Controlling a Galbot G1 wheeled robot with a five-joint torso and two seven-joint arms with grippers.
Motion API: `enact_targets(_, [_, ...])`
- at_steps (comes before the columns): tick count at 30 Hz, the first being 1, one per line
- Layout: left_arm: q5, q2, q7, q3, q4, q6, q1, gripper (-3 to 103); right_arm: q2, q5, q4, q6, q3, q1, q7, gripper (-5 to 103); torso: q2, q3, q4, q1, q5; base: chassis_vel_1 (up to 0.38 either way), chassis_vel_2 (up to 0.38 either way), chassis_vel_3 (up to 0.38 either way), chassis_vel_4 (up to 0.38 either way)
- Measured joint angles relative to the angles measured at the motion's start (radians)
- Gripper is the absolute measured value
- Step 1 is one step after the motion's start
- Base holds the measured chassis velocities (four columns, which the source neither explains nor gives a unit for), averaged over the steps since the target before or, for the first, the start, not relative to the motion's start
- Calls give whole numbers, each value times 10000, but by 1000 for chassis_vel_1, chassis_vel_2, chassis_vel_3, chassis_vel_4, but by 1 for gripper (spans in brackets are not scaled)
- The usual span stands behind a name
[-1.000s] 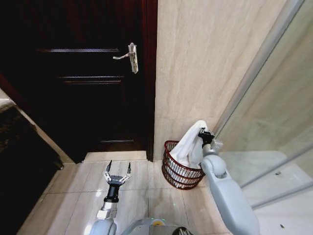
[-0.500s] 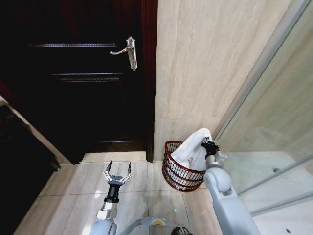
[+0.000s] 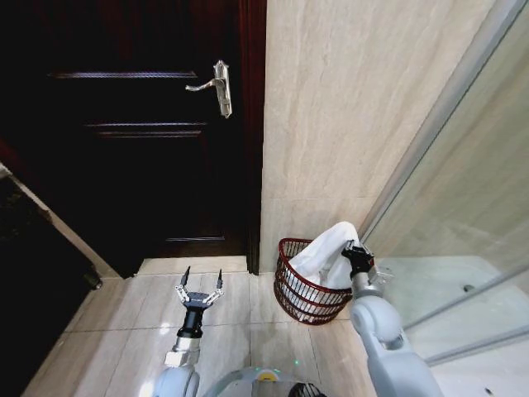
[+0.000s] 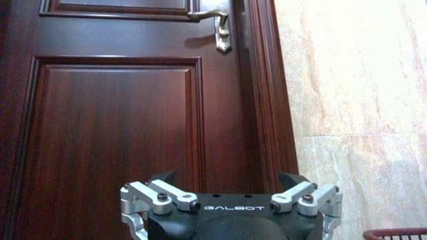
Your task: Discard the used towel into the hamper.
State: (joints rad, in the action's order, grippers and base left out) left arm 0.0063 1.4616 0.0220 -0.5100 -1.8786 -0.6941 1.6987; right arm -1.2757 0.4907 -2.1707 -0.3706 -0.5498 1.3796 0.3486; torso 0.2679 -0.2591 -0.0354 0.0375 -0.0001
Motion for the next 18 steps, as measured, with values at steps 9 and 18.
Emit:
enact_targets(9, [-19,-17,6,-13,-118,151,-119,100,1199,4757,-659,-3646,-1107,-345,704,3,33,-20,0,12,-2,0,0,0,0])
enact_targets(18, [-344,-73,11,-169,-52,146,-199,100,2248,6122,1173,-3729,305,-2193,1751,3,48,-34,0,19,0,0,0,0,0])
